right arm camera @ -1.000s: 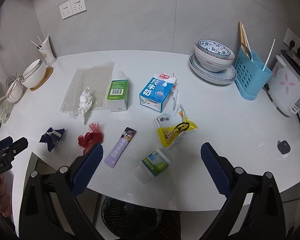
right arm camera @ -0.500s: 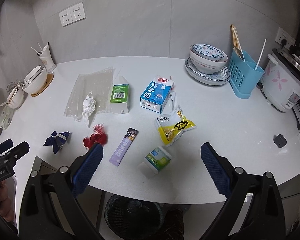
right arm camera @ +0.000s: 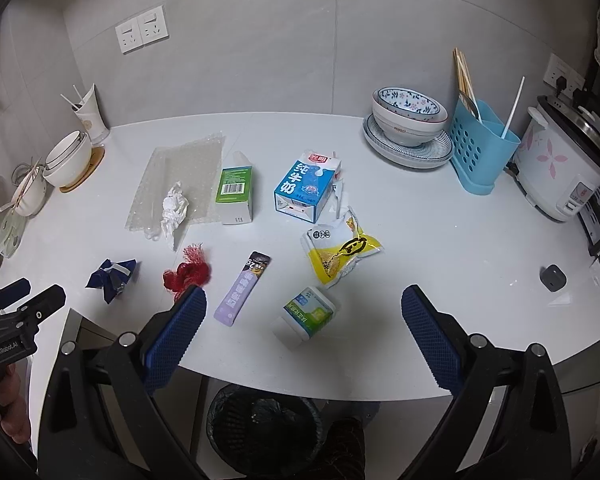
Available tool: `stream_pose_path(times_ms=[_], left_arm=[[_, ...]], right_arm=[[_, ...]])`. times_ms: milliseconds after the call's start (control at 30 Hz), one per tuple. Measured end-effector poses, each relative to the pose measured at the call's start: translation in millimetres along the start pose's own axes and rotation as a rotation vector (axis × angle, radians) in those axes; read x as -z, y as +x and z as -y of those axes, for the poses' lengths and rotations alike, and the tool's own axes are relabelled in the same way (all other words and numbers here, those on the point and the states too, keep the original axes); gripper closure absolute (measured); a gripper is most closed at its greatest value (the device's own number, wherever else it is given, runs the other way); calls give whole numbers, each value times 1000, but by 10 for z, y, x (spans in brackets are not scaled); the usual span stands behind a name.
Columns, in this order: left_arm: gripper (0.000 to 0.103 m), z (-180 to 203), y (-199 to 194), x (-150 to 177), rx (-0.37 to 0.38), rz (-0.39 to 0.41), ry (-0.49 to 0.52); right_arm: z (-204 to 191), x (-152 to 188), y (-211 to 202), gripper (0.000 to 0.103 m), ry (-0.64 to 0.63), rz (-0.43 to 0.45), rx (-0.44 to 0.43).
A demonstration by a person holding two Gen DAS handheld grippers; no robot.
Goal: Collect trash
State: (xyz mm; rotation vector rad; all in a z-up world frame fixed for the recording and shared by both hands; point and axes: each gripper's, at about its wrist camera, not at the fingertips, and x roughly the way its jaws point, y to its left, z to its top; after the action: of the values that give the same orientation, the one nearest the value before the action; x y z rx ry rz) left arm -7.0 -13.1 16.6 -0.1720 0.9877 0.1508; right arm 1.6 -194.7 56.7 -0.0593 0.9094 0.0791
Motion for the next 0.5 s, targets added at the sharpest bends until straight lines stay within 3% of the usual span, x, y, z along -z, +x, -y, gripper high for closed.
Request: stream_pose_path(times_ms=[500], left_arm=[[6,17,-6,48,18,-11,-2]], right_arm=[[77,31,-27,9,6,-2,7]])
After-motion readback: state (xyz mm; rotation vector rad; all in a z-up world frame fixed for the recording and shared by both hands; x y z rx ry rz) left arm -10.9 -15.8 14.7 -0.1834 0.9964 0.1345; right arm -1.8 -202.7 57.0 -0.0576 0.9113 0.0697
